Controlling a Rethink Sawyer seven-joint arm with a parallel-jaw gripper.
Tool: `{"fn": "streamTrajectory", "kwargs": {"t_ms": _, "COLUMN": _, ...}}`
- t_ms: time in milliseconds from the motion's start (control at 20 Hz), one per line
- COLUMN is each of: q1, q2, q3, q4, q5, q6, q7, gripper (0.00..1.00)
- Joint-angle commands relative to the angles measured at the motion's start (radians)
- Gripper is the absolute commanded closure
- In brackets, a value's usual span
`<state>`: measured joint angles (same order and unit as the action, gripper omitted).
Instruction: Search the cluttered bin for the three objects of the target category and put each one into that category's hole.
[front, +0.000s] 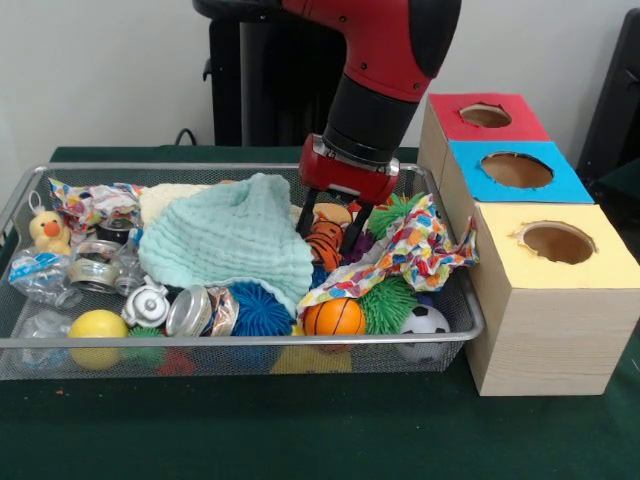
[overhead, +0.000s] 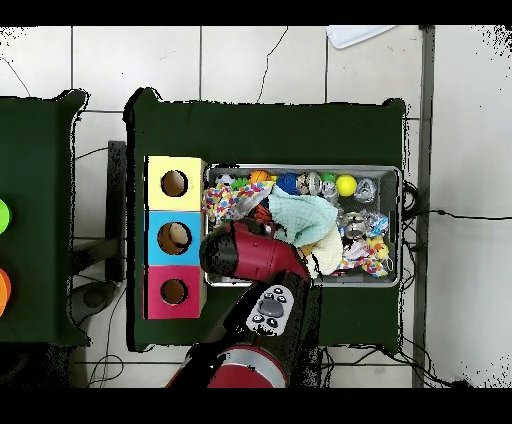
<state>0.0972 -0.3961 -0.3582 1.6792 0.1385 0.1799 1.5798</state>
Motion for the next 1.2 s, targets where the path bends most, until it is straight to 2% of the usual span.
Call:
{"fn": "streamTrajectory", "kwargs": {"t_ms": 50, "q1": -0.023, "q2": 0.082, "q3": 0.035, "q4": 0.118, "q5": 0.072, "q6": 0.090, "q7": 0.280, "gripper": 0.00}}
{"fn": "streamTrajectory", "kwargs": {"t_ms": 550, "q1": -0.052, "q2": 0.112, "q3": 0.059, "q4": 0.124, "q5": 0.097, "q6": 0.022, "q7": 0.260, "gripper": 0.00}}
{"fn": "streamTrajectory", "kwargs": {"t_ms": 600, "q1": -0.062, "q2": 0.108, "q3": 0.070, "q4": 0.132, "q5": 0.102, "q6": 0.015, "q7": 0.256, "gripper": 1.00}}
{"fn": "streamTrajectory", "kwargs": {"t_ms": 700, "q1": -0.066, "q2": 0.099, "q3": 0.074, "q4": 0.146, "q5": 0.122, "q6": -0.008, "q7": 0.286, "gripper": 1.00}}
{"fn": "streamTrajectory", "kwargs": {"t_ms": 800, "q1": -0.057, "q2": 0.091, "q3": 0.067, "q4": 0.135, "q5": 0.093, "q6": 0.002, "q7": 0.243, "gripper": 1.00}}
{"fn": "streamTrajectory", "kwargs": {"t_ms": 900, "q1": -0.054, "q2": 0.071, "q3": 0.070, "q4": 0.145, "q5": 0.094, "q6": 0.008, "q7": 0.240, "gripper": 1.00}}
{"fn": "streamTrajectory", "kwargs": {"t_ms": 1200, "q1": -0.037, "q2": 0.003, "q3": 0.066, "q4": 0.158, "q5": 0.092, "q6": 0.095, "q7": 0.218, "gripper": 1.00}}
